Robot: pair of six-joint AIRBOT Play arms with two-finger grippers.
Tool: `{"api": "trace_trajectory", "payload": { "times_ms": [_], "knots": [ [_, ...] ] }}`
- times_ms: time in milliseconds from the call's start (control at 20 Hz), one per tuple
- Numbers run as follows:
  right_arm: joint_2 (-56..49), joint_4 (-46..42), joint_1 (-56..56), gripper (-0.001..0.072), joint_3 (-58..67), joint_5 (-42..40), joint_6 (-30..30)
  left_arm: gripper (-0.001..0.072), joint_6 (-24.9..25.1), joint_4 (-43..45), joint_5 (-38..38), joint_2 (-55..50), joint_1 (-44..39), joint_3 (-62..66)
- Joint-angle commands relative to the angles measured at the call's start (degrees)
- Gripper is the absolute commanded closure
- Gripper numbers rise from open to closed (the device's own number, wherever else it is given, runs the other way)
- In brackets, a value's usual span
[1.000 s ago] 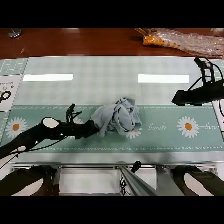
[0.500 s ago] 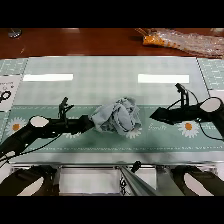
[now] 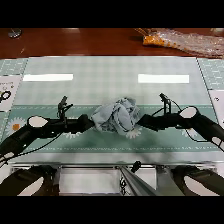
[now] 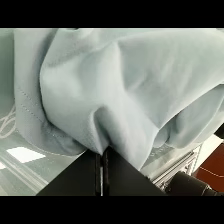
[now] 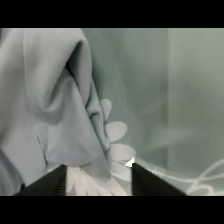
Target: Fold the shirts.
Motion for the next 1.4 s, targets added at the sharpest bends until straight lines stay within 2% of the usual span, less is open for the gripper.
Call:
{"api": "trace_trajectory", "payload": {
  "times_ms": [0, 50, 100, 150, 250, 350, 550, 700, 850, 1200, 1350],
  "knots": [
    [-2.05, 3.8, 2.19, 0.0401, -0.22, -5.53, -0.07, 0.0688, 0.5, 0.0, 0.28, 0.04, 0.07, 0.07],
    [-2.05, 4.66, 2.16, 0.0532, -0.2, -7.08, -0.04, 0.0688, 0.5, 0.0, 0.5, 0.04, 0.07, 0.09],
    [-2.05, 5.49, 2.16, 0.0627, -0.2, -8.41, -0.04, 0.0688, 0.52, 0.0, 0.63, 0.04, 0.07, 0.15],
    [-2.05, 6.47, 2.19, 0.0684, -0.2, -9.22, -0.04, 0.0688, 0.55, 0.0, 0.74, 0.04, 0.07, 0.39],
    [-1.84, 7.58, 2.14, 0.0685, -0.15, -9.92, -0.46, 0.0688, 1.92, -0.04, 0.52, 0.11, 0.35, 1.95],
    [0.76, 5.14, 2.05, 0.0686, 1.03, -9.25, -2.1, 0.0689, 3.89, -0.02, -0.31, 1.7, 2.23, 5.97],
    [13.18, -7.82, -1.16, 0.0686, 9.6, -6.91, -0.46, 0.0689, 3.96, 0.0, -0.52, 9.22, 10.91, 19.28],
    [21.84, -16.26, -7.06, 0.0686, 20.92, -1.68, 3.74, 0.069, 3.93, 0.0, -0.61, 15.06, 19.58, 32.11],
    [25.92, -17.86, -11.06, 0.0686, 34.27, 3.65, 3.93, 0.0689, 3.89, -0.02, -0.61, 18.49, 25.09, 44.65],
    [26.16, -21.64, -12.28, 0.0686, 64.06, 3.93, 6.71, 0.0689, 3.69, -0.02, -0.59, 19.63, 27.12, 71.34],
    [26.16, -22.51, -12.28, 0.0687, 72.35, 2.82, 7.61, 0.0689, 0.13, -0.02, -0.85, 19.69, 27.1, 79.21]
  ]
}}
